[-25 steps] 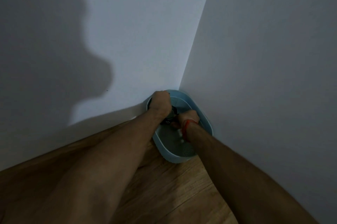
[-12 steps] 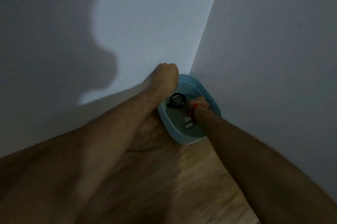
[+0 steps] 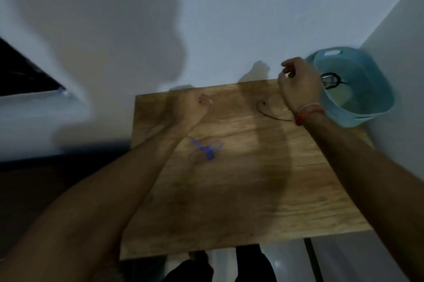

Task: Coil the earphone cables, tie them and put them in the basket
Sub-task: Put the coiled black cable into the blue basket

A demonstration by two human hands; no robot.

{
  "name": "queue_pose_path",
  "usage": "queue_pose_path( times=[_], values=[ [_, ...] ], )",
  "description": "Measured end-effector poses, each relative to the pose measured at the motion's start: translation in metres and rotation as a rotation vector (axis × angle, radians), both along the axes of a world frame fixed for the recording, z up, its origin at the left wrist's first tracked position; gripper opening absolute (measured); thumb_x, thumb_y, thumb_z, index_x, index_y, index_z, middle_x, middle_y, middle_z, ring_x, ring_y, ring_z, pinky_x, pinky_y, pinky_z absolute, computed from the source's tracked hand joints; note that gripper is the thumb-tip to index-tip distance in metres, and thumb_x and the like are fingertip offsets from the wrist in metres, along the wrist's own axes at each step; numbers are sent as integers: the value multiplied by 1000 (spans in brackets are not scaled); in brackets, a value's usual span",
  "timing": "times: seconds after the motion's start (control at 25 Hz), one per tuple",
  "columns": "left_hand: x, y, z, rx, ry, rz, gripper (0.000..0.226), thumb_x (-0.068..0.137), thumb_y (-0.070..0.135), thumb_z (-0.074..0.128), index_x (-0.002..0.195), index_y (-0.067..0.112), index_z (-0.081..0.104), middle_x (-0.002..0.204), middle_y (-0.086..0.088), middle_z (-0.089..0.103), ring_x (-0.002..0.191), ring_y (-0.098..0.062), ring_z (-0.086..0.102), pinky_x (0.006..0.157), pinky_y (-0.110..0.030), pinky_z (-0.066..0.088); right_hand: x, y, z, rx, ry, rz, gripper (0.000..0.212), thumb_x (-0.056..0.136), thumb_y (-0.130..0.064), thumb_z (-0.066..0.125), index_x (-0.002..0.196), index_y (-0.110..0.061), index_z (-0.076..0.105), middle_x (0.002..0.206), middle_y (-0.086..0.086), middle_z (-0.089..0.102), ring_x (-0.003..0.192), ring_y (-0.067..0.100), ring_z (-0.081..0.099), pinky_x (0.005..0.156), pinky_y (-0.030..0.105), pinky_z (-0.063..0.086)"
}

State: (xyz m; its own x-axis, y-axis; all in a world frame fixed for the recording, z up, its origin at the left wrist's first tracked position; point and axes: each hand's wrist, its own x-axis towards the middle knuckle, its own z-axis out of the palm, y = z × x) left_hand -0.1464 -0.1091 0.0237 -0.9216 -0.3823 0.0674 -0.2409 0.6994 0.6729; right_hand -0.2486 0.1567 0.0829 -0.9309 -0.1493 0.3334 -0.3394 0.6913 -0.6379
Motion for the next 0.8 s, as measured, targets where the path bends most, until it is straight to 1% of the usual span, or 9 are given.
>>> queue_pose_path(
  times=[0.12, 0.24, 0.32, 0.4, 0.52, 0.56, 0.64, 0.72, 0.8],
  values=[
    [75, -33, -32, -77, -159, -19, 24, 83, 22, 69, 103, 22, 82, 103, -2, 81, 97, -22, 76, 86, -35, 60, 68, -65, -42, 212, -77, 304, 36, 83, -24, 64, 116, -9, 66, 108, 15, 69, 102, 35, 64, 87, 45, 53],
    [123, -53, -55, -204, -151, -39, 27, 81, 10, 67, 103, 19, 81, 108, -1, 78, 107, -25, 68, 101, -39, 50, 125, -108, -85, 354, -192, 513, 41, 83, -30, 65, 119, -11, 66, 122, 15, 66, 108, 39, 61, 88, 41, 50],
    [141, -64, -61, -271, -103, -19, 31, 80, 7, 67, 105, 21, 79, 111, 2, 76, 111, -25, 63, 106, -39, 46, 145, -121, -104, 425, -245, 498, 41, 87, -42, 66, 117, -15, 67, 118, 12, 66, 108, 35, 59, 88, 39, 47],
    [153, -76, -64, -267, -112, 63, 35, 80, 9, 67, 111, 21, 75, 117, -1, 73, 115, -28, 60, 102, -39, 49, 153, -131, -117, 493, -254, 457, 45, 87, -49, 64, 117, -16, 66, 112, 11, 64, 106, 33, 56, 89, 39, 43],
    [164, -82, -66, -209, -202, 296, 41, 82, 25, 71, 121, 15, 66, 123, -9, 64, 115, -33, 56, 97, -40, 51, 153, -144, -128, 583, -211, 394, 44, 85, -50, 61, 115, -18, 66, 115, 10, 62, 110, 33, 53, 91, 42, 38],
    [165, -80, -65, -136, -225, 381, 40, 83, 28, 74, 119, 14, 65, 121, -10, 62, 113, -32, 57, 94, -38, 51, 152, -146, -129, 602, -189, 368, 42, 86, -49, 60, 113, -18, 66, 115, 10, 62, 111, 33, 52, 91, 44, 37],
    [162, -77, -65, 2, -230, 497, 28, 85, 28, 78, 106, 13, 69, 109, -8, 65, 103, -28, 64, 84, -34, 51, 148, -148, -130, 632, -154, 308, 39, 88, -49, 57, 108, -17, 67, 113, 10, 64, 110, 34, 53, 93, 46, 36],
    [157, -76, -66, 4, -251, 517, 14, 87, 26, 75, 95, 14, 74, 100, -5, 74, 96, -27, 71, 79, -32, 54, 145, -149, -126, 621, -149, 280, 40, 87, -49, 58, 108, -17, 67, 113, 10, 65, 111, 35, 54, 98, 50, 34],
    [152, -77, -64, -37, -242, 458, 13, 89, 23, 70, 94, 14, 77, 100, -6, 78, 95, -29, 73, 80, -33, 57, 139, -151, -117, 583, -140, 312, 43, 83, -46, 62, 114, -18, 66, 118, 10, 65, 114, 36, 53, 100, 49, 33]
  ],
)
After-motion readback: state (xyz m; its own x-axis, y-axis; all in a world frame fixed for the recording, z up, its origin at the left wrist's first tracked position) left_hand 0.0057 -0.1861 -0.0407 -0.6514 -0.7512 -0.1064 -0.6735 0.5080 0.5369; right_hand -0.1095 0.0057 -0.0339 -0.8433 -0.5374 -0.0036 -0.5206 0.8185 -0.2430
